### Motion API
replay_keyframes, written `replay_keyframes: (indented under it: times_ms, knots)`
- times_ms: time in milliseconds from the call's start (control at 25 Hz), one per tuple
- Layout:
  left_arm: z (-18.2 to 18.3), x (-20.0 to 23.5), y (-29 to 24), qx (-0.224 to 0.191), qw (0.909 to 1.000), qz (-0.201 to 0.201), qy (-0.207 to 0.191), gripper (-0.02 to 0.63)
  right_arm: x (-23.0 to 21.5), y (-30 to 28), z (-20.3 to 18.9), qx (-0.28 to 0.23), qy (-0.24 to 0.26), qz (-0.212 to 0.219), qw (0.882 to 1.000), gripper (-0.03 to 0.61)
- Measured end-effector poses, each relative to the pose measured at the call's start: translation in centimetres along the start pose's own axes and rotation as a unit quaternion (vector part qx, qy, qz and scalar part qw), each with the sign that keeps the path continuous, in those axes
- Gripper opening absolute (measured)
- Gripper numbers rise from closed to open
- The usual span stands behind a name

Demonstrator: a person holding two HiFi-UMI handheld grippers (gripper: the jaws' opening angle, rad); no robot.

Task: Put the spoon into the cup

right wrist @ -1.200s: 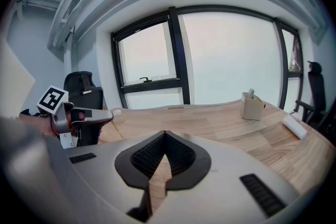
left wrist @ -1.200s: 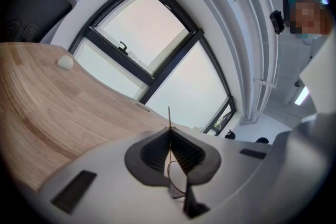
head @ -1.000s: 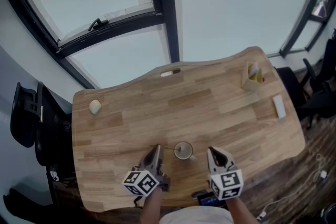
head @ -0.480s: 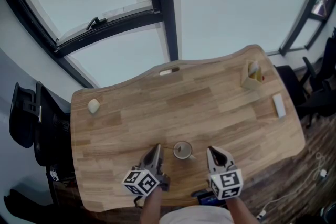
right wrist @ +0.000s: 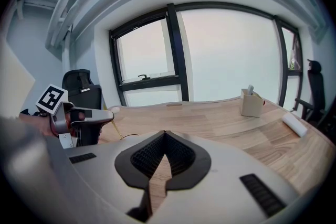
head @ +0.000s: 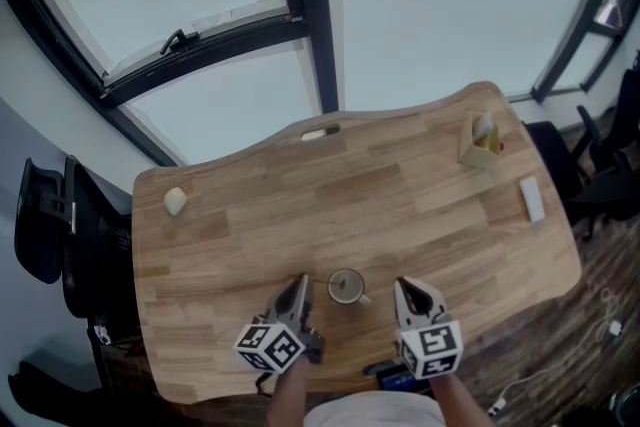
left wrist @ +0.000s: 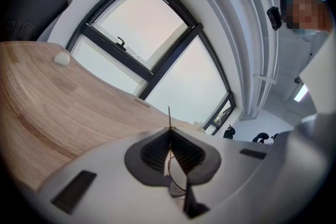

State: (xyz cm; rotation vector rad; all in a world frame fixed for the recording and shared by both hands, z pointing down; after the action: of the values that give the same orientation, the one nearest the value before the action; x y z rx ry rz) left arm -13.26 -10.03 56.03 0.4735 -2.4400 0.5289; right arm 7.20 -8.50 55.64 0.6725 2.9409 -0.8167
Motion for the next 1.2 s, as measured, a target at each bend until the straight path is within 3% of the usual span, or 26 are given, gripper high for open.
replay_keyframes:
  times_ms: [440,1200]
  knots:
    - [-0.6,-0.3,-0.6,0.017,0.9996,-0.002,-0.024,0.002,-0.1,-0.4,-0.2,0.0,0.005,0.004,1.0,-0.003]
    - [-1.7,-0.3,-1.6,0.034,0.9991,-0.002,-0.026,0.002,-0.6,-0.8,-0.4,0.009,-0.002,0.003,1.0,-0.003]
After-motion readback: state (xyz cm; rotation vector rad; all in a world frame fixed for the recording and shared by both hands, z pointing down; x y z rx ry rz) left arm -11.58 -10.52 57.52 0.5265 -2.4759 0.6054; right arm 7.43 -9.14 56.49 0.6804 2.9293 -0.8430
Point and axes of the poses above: the fingertips, and each gripper's own axes: y backward along the fingers, x to its left, z out of its top, the point moved 2 cm from there along y, backward along the fingers, and after that the axes turned 1 degree about -x, right-handed, at the moved point
